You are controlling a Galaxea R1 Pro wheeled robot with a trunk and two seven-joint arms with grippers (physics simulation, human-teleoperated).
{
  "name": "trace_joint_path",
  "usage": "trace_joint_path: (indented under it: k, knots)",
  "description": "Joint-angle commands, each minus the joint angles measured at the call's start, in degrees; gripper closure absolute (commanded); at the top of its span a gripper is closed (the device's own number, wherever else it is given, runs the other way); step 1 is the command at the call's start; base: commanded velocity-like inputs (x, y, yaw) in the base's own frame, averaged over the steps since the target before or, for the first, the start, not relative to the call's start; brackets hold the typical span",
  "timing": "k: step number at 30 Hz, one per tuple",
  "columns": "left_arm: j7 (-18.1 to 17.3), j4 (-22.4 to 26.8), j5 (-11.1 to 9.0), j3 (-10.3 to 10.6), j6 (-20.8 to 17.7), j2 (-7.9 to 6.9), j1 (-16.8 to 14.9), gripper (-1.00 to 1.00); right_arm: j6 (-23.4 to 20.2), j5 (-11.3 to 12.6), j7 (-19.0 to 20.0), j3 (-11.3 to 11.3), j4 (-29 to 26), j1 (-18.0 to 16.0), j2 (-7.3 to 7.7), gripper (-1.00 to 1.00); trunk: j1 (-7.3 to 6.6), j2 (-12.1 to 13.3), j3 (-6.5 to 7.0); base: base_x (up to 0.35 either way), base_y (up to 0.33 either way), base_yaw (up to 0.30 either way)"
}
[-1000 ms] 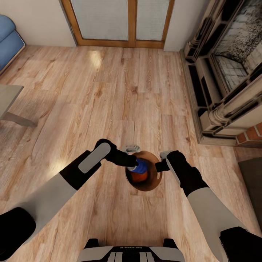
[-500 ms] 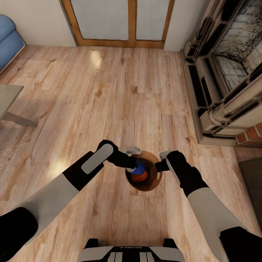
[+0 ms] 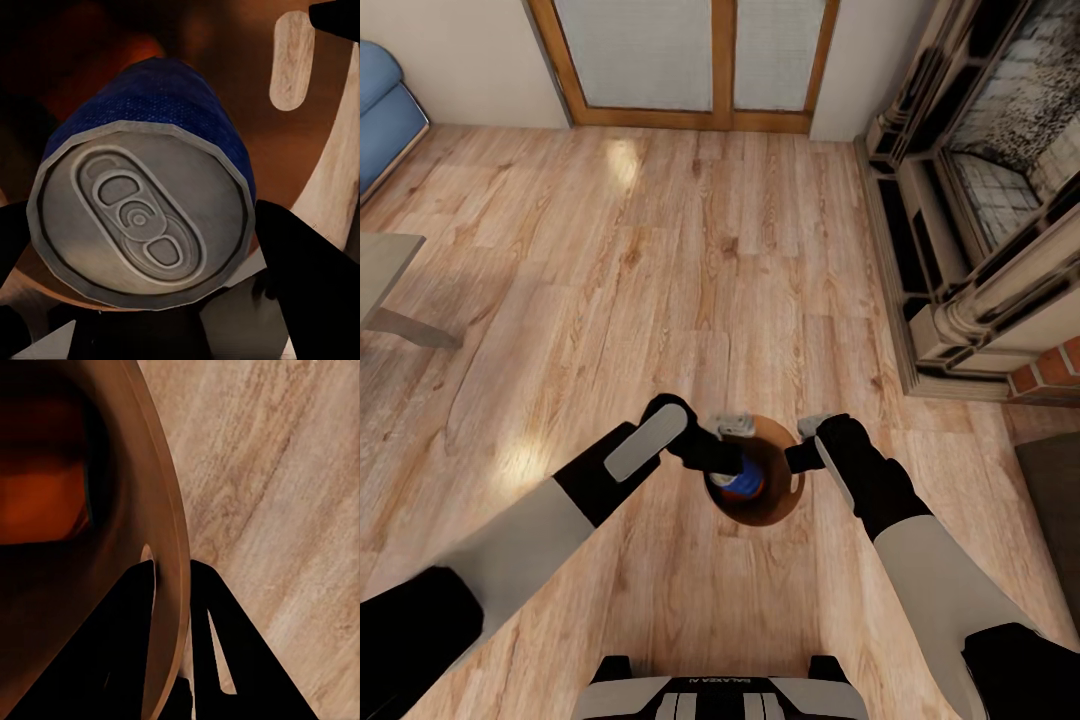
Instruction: Put the three can of soda from the living room inside the tash can in the kitchen.
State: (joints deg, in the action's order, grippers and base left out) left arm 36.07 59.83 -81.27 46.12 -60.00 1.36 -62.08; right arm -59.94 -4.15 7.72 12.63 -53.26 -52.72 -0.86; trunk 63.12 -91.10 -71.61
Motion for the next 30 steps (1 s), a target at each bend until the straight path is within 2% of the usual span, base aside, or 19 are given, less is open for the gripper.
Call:
trace_joint_path:
  k: [1, 4, 5, 7, 8, 10, 12, 17, 18, 30]
  knots:
    - [0.0, -0.5, 0.0, 0.3, 0.0, 0.08, 0.0, 1.0, -0.1, 1.6, 0.4, 0.2, 0.0, 0.0, -0.01, 1.0, 0.0, 0.0, 0.0, 0.0, 0.0, 0.0]
    - [0.1, -1.4, 0.0, 0.9, 0.0, 0.15, 0.0, 1.0, -0.1, 1.6, 0.3, 0.5, 0.0, 0.0, -0.01, 1.0, 0.0, 0.0, 0.0, 0.0, 0.0, 0.0]
    - [0.1, -2.3, 0.7, 1.4, 0.0, 0.18, 0.0, 1.0, -0.1, 1.6, 0.2, 0.7, 0.0, 0.0, -0.01, 1.0, 0.0, 0.0, 0.0, 0.0, 0.0, 0.0]
    - [0.1, -3.3, 3.0, 1.8, 0.0, 0.26, -0.1, 1.0, -0.1, 1.6, 0.2, 0.8, 0.0, 0.0, -0.01, 1.0, 0.0, 0.0, 0.0, 0.0, 0.0, 0.0]
    - [0.0, -3.8, 5.2, 1.9, 0.0, 0.49, -0.1, 1.0, -0.1, 1.6, 0.1, 0.8, 0.0, 0.0, -0.01, 1.0, 0.0, 0.0, 0.0, 0.0, 0.0, 0.0]
    - [-0.1, -4.2, 7.8, 2.0, 0.0, 1.09, 0.0, 1.0, -0.1, 1.6, 0.1, 0.9, 0.0, 0.0, -0.03, 1.0, 0.0, 0.0, 0.0, 0.0, 0.0, 0.0]
    - [-0.1, -4.5, 9.5, 2.0, 0.0, 1.57, 0.0, 1.0, -0.1, 1.6, 0.1, 0.9, 0.0, 0.0, -0.06, 1.0, 0.0, 0.0, 0.0, 0.0, 0.0, 0.0]
    - [-0.1, -4.6, 10.6, 2.1, 0.0, 1.85, 0.0, 1.0, -0.1, 1.6, 0.1, 1.0, 0.0, 0.0, -0.07, 1.0, 0.0, 0.0, 0.0, 0.0, 0.0, 0.0]
    - [-0.1, -4.6, 10.7, 2.1, 0.0, 1.87, -0.1, -1.0, -0.1, 1.6, 0.1, 1.0, 0.0, 0.0, -0.08, 1.0, 0.0, 0.0, 0.0, 0.0, 0.0, 0.0]
    - [-0.2, -4.6, 10.9, 2.1, 0.0, 1.86, 0.0, -1.0, -0.1, 1.6, 0.1, 1.0, 0.0, 0.0, -0.09, 1.0, 0.0, 0.0, 0.0, 0.0, 0.0, 0.0]
